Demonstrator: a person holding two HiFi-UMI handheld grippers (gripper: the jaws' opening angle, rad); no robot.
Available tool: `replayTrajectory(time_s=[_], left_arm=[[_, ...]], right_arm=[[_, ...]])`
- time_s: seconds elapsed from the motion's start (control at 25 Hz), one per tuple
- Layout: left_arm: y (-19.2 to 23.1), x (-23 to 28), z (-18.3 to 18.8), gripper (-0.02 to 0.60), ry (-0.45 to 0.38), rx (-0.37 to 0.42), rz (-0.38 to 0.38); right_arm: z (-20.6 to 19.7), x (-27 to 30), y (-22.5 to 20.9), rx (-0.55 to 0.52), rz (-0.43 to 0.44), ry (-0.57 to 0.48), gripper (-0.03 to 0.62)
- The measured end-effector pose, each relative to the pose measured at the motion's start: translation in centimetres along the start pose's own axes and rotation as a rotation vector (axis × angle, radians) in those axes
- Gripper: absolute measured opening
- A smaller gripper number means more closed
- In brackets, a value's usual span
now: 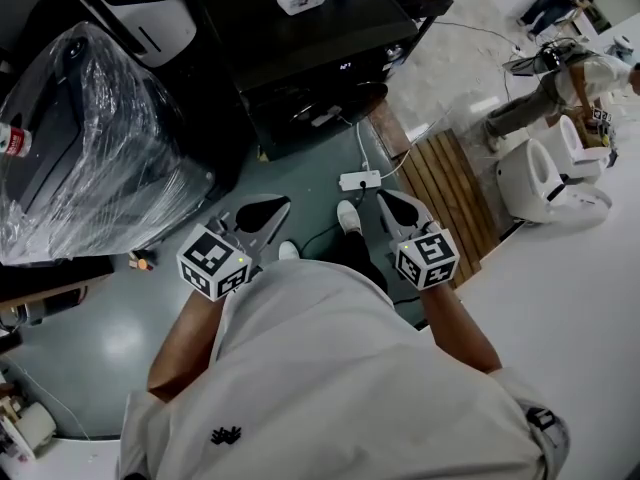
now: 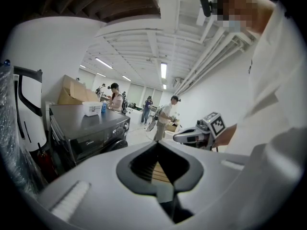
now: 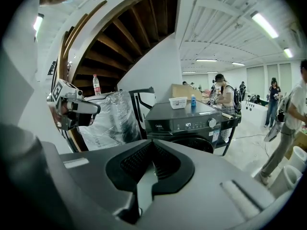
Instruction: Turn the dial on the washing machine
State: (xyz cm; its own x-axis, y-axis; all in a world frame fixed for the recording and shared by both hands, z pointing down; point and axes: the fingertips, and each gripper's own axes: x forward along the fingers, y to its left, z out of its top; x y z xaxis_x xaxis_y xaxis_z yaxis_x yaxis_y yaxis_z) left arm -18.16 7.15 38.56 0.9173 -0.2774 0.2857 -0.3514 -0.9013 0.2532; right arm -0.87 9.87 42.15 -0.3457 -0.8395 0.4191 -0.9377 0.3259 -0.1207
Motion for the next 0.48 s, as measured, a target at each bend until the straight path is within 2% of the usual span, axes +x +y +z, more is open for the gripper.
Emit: replayTrajectory(time_s=[0.48], left_arm=[[0.1,-1.2,-0.5,0.055,-0.018,0.001,0.009]], right_arm=[[0.7,-0.4,1.8,-0.016,0.006,-0.012,0.002]])
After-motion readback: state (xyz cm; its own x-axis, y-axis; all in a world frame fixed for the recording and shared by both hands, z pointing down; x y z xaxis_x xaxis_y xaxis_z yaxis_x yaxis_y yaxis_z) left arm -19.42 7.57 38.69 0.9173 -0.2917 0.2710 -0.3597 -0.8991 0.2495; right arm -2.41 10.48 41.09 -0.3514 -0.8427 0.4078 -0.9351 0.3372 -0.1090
